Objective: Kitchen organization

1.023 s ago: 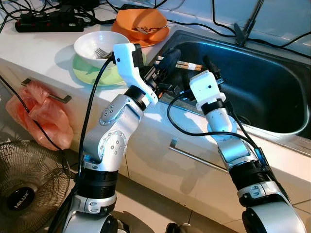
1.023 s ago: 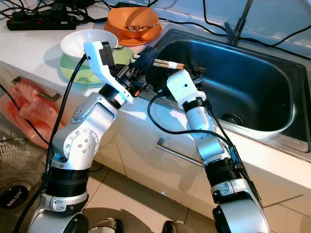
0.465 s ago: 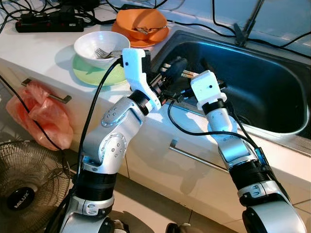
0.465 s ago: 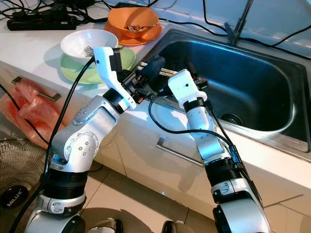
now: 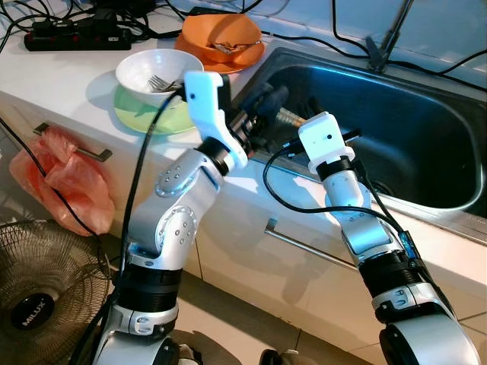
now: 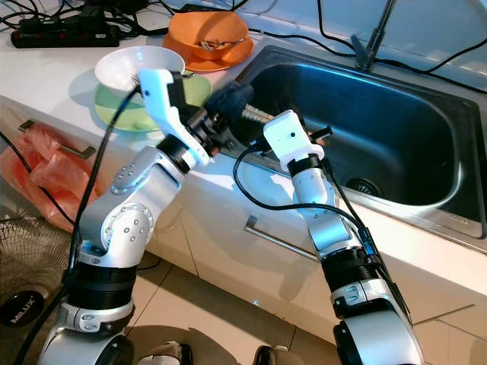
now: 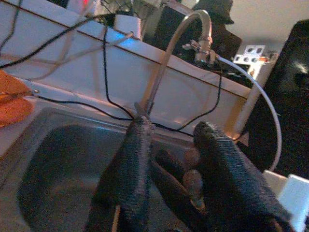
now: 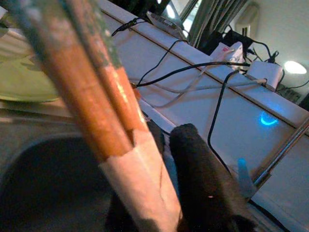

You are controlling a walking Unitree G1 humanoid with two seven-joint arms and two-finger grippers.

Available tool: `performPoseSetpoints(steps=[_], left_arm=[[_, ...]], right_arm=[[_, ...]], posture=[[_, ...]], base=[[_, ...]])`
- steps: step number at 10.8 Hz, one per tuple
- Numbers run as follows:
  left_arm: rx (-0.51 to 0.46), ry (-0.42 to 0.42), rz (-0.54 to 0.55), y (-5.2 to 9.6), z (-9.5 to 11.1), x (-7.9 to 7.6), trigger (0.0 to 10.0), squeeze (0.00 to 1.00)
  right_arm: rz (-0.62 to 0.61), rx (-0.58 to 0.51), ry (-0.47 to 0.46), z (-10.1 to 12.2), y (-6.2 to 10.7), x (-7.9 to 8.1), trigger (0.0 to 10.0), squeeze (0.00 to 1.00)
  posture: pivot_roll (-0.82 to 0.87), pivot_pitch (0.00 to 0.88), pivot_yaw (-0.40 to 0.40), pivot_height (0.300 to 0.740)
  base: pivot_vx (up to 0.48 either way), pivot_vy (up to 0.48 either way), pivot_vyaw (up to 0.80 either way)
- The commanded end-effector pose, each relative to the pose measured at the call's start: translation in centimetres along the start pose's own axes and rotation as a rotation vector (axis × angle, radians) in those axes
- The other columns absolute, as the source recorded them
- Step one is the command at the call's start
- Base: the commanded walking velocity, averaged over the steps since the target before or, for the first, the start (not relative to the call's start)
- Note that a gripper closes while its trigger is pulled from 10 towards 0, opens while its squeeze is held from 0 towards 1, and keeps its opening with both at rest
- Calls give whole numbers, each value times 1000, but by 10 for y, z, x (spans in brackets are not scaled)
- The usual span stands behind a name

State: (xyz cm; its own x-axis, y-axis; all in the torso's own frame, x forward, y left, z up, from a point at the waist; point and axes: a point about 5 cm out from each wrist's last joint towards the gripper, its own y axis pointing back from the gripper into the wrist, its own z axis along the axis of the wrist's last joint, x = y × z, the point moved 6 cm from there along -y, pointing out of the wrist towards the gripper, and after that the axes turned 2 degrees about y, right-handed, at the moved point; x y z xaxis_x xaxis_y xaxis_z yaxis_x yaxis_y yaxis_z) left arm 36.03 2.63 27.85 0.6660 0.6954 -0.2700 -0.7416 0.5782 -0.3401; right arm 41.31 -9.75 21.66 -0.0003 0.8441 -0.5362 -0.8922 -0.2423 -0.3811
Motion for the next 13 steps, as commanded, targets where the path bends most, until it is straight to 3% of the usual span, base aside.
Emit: performPoseSetpoints(steps=[1, 4, 5, 6, 9, 10, 12, 13], left_arm=[[-11, -8, 6, -3, 3, -1, 10000, 1000], [-42, -14, 36, -3, 9, 5, 10000, 1000], [-68, -24, 39, -3, 14, 5, 10000, 863], [-70, -23, 38, -3, 14, 5, 10000, 0], [-149, 43, 9, -1, 29, 0, 10000, 0], [-204, 89, -20, 1, 40, -3, 10000, 1000], [-328, 187, -59, 8, 65, -6, 10000, 1000], [-364, 196, -66, 11, 73, -4, 10000, 1000]], right_arm=[[-6, -2, 10, 1, -3, -4, 0, 0], [0, -3, 5, 1, -3, -2, 0, 0], [0, -3, 2, 1, -3, -2, 0, 0], [-1, -2, 1, 1, -3, -3, 0, 0], [2, 0, -1, 0, -3, -3, 0, 0], [4, 2, -1, -1, -2, -2, 0, 0], [9, 7, -2, -2, -2, -1, 0, 0], [12, 12, -1, -4, -2, 0, 0, 0]], posture=[[89, 117, -29, 740], [89, 117, -29, 740], [89, 117, -28, 740], [89, 116, -29, 740], [91, 117, -29, 740], [91, 116, -29, 740], [91, 115, -30, 740], [92, 114, -30, 740]], base=[[0, 0, 0], [0, 0, 0], [0, 0, 0], [0, 0, 0], [0, 0, 0], [0, 0, 0], [0, 0, 0], [0, 0, 0]])
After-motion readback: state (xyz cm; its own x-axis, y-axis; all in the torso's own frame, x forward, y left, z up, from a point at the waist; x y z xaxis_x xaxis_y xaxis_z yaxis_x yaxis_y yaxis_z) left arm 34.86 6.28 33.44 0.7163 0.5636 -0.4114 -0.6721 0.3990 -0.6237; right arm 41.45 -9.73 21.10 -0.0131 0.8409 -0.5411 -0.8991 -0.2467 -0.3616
